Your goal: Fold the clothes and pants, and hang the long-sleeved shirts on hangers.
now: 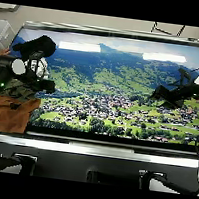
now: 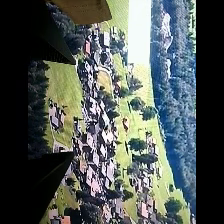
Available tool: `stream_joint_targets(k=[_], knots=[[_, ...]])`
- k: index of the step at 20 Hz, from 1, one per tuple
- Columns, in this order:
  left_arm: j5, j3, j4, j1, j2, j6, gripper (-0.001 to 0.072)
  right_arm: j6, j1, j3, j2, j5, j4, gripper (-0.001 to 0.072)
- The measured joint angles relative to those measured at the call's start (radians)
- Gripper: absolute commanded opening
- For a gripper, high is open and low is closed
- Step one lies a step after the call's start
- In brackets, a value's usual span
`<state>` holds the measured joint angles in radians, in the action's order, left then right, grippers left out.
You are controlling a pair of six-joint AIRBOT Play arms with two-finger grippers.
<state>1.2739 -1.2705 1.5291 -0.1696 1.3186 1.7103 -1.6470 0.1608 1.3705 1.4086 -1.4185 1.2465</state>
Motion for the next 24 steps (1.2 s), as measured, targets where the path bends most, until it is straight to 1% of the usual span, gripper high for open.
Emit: stream_joint_targets(k=[14,19,22,23,24], knots=[[-0.001,0.0,0.0,0.0,0.0,0.0,0.0595,0.004,0.0,0.0,0.0,0.002,-0.001,0.0682],[-0.068,0.0,0.0,0.0,0.0,0.001,0.0595,0.004,0.0,0.0,0.0,0.042,-0.006,0.0689],[-0.099,0.0,-0.003,0.0,0.0,0.002,0.0596,0.005,0.0,0.0,0.0,0.05,0.017,0.0686],[-0.104,0.0,-0.004,0.0,0.0,0.002,0.0666,0.009,0.0,0.0,0.0,0.052,0.027,0.0686],[-0.106,-0.002,-0.005,0.001,0.001,0.002,0.072,0.013,0.0,0.0,0.0,0.053,0.039,0.0679]])
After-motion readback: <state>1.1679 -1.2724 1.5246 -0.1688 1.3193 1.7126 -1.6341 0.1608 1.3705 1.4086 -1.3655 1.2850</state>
